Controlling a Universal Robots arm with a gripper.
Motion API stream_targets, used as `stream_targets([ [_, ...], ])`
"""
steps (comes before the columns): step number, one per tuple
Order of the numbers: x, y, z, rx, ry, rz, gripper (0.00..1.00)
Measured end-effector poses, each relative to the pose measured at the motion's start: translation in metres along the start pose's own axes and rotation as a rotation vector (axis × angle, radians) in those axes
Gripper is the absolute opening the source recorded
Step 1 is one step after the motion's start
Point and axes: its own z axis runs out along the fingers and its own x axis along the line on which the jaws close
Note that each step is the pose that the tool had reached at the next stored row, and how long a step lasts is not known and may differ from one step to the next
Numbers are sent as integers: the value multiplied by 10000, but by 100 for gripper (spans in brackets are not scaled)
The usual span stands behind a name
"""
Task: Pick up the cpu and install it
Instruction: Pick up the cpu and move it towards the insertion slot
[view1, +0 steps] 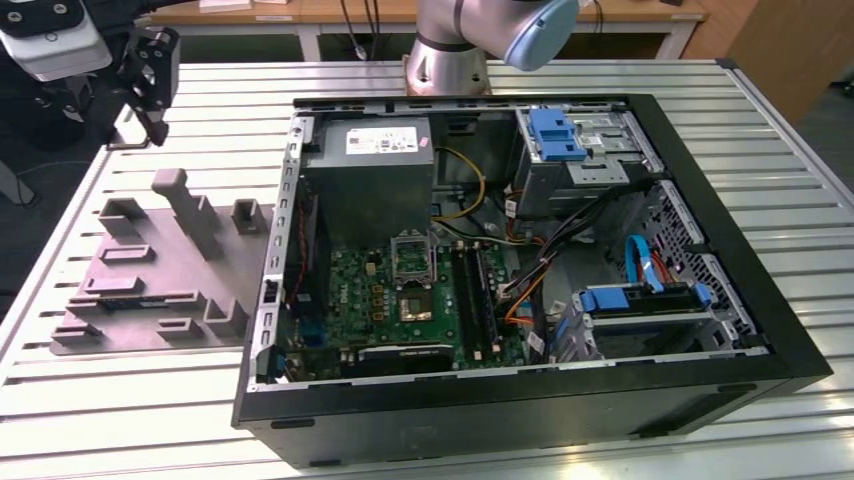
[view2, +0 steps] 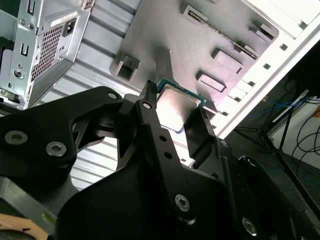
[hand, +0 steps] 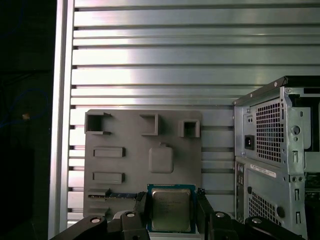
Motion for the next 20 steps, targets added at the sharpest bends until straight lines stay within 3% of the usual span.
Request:
stream_targets([
  [20, -57, 1, -3, 0, 0, 0, 47],
])
